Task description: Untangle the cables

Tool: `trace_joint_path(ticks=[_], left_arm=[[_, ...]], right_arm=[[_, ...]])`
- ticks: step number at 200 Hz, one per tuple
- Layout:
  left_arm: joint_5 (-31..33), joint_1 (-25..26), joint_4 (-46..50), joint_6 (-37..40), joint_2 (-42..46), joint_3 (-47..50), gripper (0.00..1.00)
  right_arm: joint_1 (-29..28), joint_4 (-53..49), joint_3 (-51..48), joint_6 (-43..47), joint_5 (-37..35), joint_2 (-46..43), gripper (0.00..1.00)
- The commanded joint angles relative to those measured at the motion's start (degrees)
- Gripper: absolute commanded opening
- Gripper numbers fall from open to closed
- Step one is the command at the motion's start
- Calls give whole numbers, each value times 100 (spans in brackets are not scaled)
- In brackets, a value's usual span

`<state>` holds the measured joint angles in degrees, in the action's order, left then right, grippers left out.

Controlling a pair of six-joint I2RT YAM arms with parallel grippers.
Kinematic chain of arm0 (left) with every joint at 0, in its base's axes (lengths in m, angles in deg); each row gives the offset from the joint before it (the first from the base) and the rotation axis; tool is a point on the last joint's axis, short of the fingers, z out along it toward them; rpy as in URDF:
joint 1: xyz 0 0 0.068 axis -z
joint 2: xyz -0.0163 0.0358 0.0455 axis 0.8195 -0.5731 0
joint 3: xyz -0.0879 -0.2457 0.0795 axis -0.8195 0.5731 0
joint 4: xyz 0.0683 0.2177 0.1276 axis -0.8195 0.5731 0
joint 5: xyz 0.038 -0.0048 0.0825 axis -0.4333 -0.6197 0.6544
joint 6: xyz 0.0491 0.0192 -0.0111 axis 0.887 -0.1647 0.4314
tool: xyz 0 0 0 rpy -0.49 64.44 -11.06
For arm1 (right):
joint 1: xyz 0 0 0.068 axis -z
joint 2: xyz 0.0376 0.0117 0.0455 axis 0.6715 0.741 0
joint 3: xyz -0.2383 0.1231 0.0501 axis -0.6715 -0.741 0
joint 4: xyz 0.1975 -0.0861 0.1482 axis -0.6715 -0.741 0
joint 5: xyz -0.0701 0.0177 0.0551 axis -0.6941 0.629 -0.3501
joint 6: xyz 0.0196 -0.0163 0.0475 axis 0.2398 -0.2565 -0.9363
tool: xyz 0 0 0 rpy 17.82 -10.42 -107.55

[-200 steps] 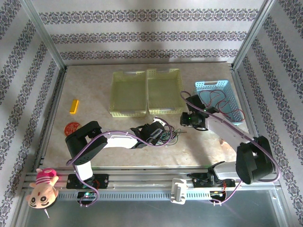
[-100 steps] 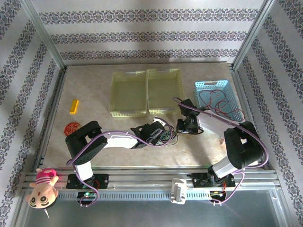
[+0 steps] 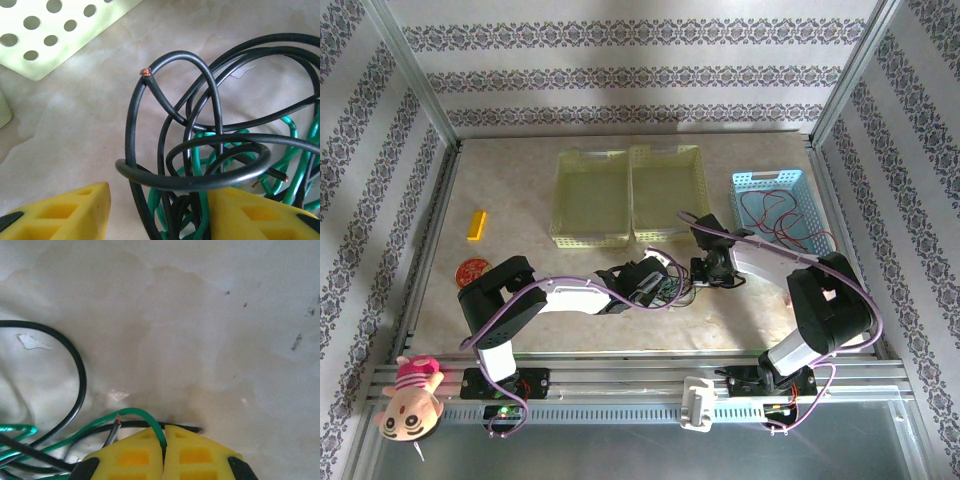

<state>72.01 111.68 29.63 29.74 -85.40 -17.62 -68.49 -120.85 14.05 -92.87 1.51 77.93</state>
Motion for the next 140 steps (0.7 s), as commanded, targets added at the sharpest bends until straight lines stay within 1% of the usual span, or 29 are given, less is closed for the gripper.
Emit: trace_joint_path(ticks=[1,35,70,123,140], left_arm=[[-209,93,601,23,-245,87,53],[-232,93,606,46,-279,75,53],[-253,92,607,55,-277,64,53],[-283,88,608,64,-292,57,53],[-290,89,595,72,-296,46,53]], right_arm=[[-6,-319,-37,-133,-840,-498,1],[76,-574,234,-230,-1616,-1394,0],[378,-750,624,-161,-2349,-2100,0],[875,-698,1008,78,-2838,-2881,0],[997,-621,1101,171,-2741,-3026,0]])
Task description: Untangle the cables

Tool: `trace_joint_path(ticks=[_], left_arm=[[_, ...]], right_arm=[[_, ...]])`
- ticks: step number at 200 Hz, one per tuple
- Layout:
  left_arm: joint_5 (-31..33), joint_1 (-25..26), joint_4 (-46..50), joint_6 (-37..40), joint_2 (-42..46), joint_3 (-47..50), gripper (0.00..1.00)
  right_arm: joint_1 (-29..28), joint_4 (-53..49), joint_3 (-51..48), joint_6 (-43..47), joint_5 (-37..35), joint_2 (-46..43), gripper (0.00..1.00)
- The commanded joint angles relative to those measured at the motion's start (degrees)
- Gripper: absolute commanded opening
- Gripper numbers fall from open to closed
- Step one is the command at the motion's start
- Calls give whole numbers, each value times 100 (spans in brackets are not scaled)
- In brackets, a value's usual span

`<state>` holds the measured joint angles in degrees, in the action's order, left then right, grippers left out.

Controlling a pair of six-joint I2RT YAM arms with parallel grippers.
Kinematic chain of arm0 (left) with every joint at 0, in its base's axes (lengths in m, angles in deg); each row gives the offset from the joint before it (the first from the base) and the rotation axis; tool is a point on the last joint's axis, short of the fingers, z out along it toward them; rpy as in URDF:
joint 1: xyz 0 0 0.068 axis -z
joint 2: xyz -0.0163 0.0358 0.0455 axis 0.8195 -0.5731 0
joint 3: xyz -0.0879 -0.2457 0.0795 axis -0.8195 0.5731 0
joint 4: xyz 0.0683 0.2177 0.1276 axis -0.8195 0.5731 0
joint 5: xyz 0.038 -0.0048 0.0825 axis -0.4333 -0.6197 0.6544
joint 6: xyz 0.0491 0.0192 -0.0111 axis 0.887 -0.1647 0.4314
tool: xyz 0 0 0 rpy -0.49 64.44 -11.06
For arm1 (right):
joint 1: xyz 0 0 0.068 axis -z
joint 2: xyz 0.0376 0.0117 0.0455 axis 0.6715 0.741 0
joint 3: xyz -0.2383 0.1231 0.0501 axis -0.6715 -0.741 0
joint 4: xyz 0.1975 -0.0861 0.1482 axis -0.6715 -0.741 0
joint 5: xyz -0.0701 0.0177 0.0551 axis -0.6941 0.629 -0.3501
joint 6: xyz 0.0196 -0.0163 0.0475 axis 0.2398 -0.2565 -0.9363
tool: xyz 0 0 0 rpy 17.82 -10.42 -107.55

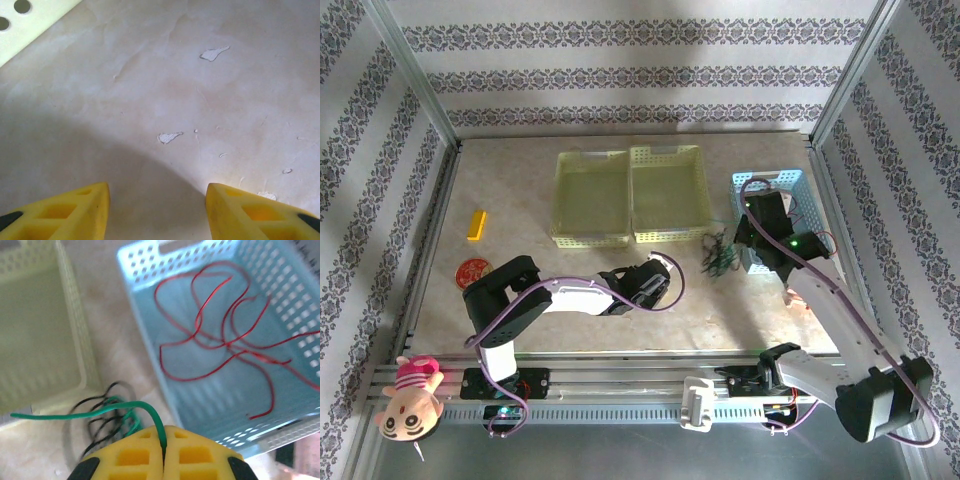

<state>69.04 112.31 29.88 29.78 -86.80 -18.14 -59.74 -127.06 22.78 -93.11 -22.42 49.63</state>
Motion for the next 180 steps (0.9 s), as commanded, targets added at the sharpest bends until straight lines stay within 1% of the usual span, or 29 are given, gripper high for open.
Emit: trace_joint_path(ticks=[1,42,57,68,86,115,128,139,165,180], left_arm=[[7,28,574,68,-152,103,53],[-11,29,530,77,-124,125,53],[-24,29,487,133,-47,158,53],[-50,22,419,177,89,190,55],[-354,20,214,410,482,269,63],[-1119,-61,51,799,1267,346,84],[-1523,-171,46,832,1495,345,93],[-1806,-231,115,866,1605,315,100],[-2178,-252,293,909,1657,233,99],[-2112,-261,201,812,1634,239,99]], right_arm=[[131,1,236,197,-327,-203,0],[227,293,207,335,565,-335,0],[218,407,135,348,1055,-347,0],[209,499,56,361,1541,-357,0],[103,585,-50,388,2216,-401,0],[-226,544,-192,461,3445,-253,1],[-413,554,-288,398,3630,-136,1],[-458,636,-376,263,3709,-16,1],[-459,870,-468,-33,3778,229,0],[-459,963,-443,-97,3878,335,0]])
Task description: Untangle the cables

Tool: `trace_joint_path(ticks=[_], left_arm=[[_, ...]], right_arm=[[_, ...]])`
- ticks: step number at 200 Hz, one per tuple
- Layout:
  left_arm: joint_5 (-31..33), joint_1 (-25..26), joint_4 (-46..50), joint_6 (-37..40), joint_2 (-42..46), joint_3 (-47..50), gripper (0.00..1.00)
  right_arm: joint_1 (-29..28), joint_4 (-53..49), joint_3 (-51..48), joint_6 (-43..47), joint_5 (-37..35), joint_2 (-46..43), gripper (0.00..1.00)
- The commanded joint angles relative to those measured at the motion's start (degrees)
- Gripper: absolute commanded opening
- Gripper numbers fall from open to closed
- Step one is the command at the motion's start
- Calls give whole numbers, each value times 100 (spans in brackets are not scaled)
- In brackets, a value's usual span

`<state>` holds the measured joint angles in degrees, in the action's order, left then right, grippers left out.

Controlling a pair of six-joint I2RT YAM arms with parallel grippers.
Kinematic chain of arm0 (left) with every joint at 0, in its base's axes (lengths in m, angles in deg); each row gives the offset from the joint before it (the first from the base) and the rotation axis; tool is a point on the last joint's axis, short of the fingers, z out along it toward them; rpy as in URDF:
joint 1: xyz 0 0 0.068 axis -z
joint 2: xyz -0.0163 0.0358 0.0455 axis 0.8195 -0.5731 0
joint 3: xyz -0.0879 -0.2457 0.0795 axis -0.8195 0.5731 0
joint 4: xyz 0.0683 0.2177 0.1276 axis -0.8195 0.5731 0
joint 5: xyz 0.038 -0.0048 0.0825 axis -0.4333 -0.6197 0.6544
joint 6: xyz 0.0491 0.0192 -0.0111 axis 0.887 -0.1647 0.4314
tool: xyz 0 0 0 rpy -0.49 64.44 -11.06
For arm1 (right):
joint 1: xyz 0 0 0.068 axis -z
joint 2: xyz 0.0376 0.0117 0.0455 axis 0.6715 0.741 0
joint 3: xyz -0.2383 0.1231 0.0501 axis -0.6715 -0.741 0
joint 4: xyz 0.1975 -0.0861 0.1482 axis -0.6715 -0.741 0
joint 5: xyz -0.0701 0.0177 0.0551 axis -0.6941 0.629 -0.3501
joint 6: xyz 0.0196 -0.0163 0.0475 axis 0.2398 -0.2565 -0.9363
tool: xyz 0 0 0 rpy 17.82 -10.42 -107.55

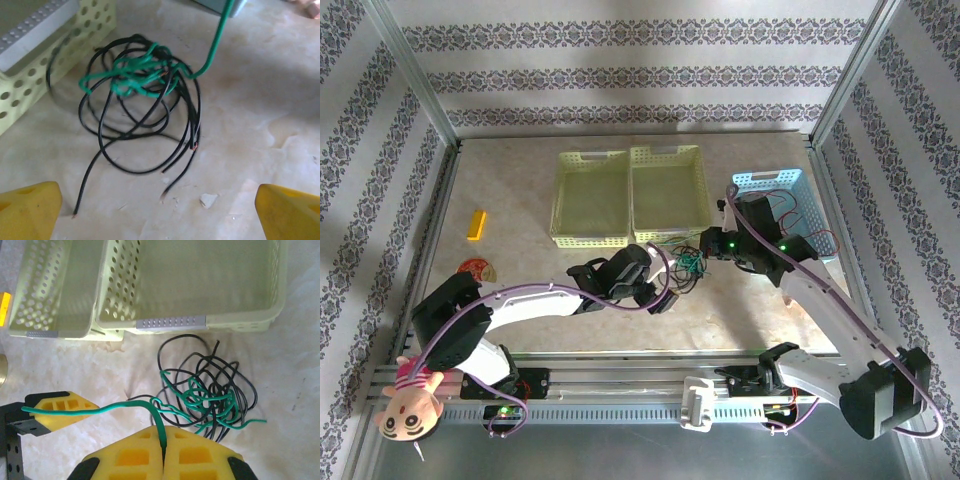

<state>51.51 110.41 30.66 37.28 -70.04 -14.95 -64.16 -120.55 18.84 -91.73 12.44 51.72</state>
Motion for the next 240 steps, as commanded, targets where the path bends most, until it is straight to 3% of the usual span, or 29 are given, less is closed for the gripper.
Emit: trace_joint_path(ticks=[1,54,141,162,192,205,213,240], left_arm=[[-342,-71,109,51,-46,-80,99],[-87,-521,-872,-514,-371,8,98],[-741,-616,-1142,-275,-1816,-1008,83],[-757,-616,-1197,-320,-2213,-1219,67],[-503,-624,-1257,-467,-2526,-1328,21],[-390,-663,-1293,-568,-2524,-1262,6],[-373,-713,-1305,-633,-2496,-1192,0],[-462,-924,-1415,-842,-2251,-777,0]], right_arm=[[-17,315,-44,-232,400,129,0],[291,344,24,-276,738,133,1],[1109,358,-109,-629,1642,102,1],[1114,388,-128,-668,1742,151,1],[1143,329,-33,-693,1635,89,1],[1204,272,25,-721,1403,-4,0],[1237,191,77,-735,1119,-114,0],[1336,-48,196,-799,-237,-600,0]])
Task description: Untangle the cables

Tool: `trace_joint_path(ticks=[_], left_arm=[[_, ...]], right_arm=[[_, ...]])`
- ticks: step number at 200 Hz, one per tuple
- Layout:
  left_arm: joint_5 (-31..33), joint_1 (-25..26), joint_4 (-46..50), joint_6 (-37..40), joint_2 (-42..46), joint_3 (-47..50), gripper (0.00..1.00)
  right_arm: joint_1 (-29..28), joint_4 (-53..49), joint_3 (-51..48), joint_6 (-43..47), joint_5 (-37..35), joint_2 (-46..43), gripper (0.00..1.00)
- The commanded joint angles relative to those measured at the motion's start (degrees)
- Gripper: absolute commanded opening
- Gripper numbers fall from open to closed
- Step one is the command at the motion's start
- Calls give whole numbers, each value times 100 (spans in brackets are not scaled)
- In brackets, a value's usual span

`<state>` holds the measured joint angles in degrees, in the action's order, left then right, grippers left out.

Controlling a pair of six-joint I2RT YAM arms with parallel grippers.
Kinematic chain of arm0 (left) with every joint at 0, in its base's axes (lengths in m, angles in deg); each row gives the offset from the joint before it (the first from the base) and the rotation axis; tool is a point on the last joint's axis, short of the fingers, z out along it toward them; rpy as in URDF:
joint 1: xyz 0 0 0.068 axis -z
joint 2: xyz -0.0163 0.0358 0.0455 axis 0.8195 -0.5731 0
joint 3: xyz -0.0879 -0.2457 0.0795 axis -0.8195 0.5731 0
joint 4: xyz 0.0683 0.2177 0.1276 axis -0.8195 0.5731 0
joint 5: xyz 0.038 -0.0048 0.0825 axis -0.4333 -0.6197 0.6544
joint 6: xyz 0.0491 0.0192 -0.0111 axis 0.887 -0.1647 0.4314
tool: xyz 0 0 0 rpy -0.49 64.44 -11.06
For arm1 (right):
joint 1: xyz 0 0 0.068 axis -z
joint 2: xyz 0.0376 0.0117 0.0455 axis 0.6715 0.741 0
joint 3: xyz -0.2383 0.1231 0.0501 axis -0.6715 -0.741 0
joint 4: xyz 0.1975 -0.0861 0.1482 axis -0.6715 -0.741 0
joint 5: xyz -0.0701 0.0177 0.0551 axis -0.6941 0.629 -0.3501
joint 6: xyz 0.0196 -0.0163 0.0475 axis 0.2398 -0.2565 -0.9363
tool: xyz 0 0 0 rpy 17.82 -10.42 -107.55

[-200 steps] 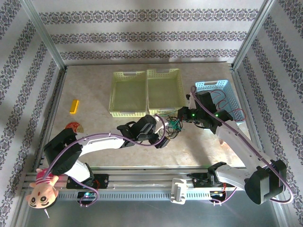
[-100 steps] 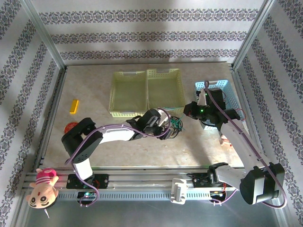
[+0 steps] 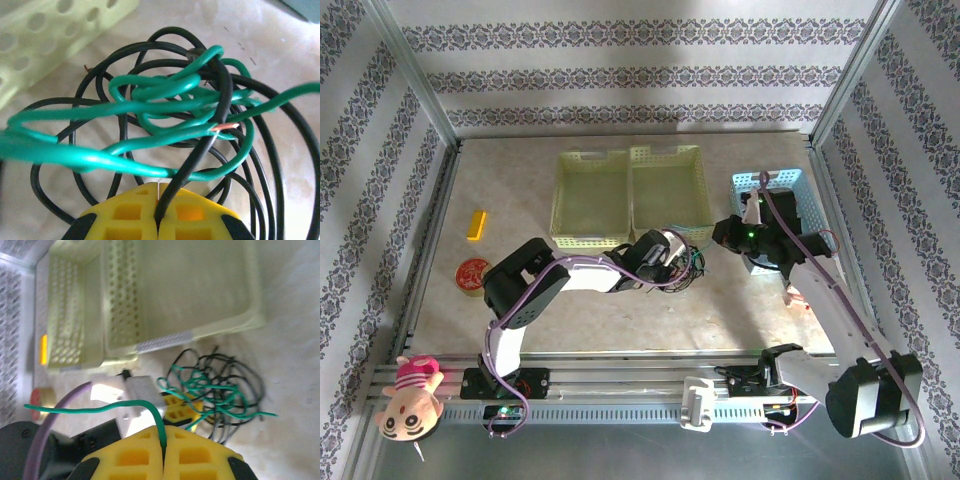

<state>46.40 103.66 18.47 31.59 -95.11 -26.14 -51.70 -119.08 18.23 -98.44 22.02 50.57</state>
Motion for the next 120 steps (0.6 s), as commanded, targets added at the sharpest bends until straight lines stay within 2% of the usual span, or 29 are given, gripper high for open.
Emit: trace_joint_path(ticks=[1,35,73,102,120], left_arm=[[48,-257,-188,-277,262,352,0],[205,-353,12,-293,673,855,0],[627,-352,266,-430,1154,1404,0],[763,-388,242,-684,1488,1831,0],[876,-397,321,-759,1728,2018,0]], right_arm=[[90,-192,258,-129,-1254,-513,0],[134,-323,268,-145,-2777,-1106,0],[214,-534,259,-225,-3879,-1570,1],[257,-765,330,-262,-4527,-1744,1],[293,-718,394,-62,-4377,-1684,1]])
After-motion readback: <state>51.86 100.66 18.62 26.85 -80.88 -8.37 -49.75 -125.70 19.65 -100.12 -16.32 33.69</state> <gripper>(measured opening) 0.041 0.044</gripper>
